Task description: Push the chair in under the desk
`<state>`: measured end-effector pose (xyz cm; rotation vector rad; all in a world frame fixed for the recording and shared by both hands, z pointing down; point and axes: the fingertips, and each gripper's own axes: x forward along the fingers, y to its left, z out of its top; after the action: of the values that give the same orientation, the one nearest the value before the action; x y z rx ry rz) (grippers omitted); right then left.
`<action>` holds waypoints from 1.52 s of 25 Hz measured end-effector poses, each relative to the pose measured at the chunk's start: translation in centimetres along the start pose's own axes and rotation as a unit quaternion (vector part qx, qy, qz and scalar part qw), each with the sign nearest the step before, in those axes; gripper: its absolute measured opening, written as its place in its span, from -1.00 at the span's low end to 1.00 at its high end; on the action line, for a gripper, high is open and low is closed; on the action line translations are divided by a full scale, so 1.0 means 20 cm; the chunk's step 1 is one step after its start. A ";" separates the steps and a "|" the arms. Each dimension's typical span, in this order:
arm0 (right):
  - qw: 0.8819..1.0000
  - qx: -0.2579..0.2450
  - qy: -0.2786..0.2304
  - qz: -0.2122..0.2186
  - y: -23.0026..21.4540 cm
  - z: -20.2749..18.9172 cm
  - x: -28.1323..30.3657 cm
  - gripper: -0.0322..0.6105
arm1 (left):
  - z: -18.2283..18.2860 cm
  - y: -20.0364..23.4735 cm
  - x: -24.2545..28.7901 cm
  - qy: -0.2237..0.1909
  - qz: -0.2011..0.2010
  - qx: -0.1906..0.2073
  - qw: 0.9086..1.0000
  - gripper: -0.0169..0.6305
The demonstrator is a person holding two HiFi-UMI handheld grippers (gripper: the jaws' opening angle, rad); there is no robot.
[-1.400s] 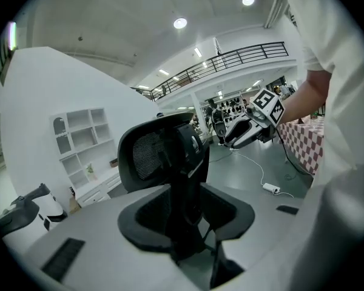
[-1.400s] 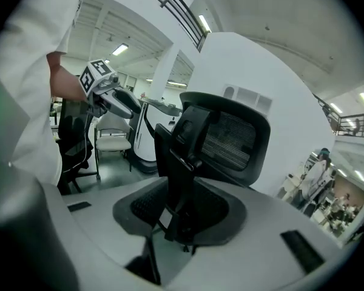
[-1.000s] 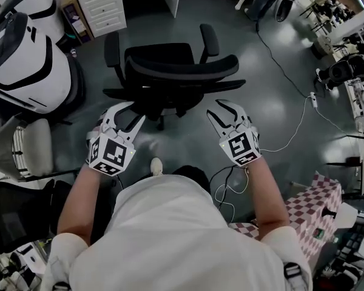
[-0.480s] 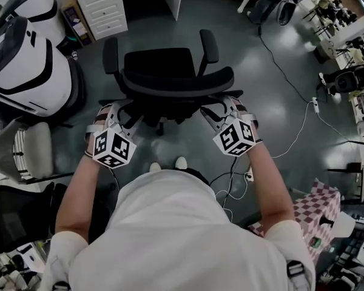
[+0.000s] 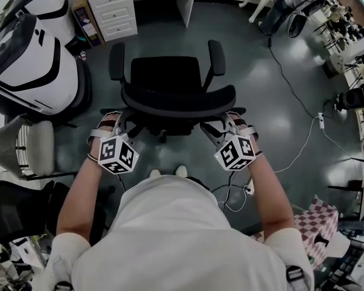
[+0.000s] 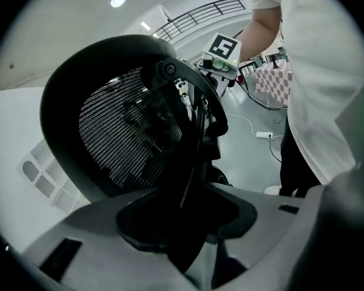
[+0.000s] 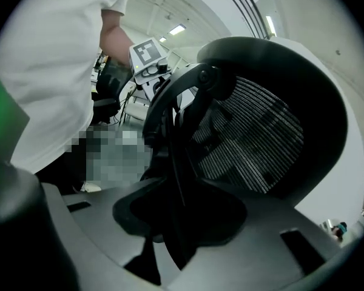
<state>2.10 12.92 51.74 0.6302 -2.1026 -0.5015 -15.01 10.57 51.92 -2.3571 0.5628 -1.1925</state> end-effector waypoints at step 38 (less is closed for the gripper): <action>0.999 -0.021 -0.035 0.028 -0.46 -0.32 0.13 -0.49 | 0.17 0.30 0.40 0.026 0.007 -0.022 0.999 -0.44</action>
<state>8.40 3.31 51.71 0.5358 -2.1623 -0.5424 -8.76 2.06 51.90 -2.3598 0.6280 -1.2501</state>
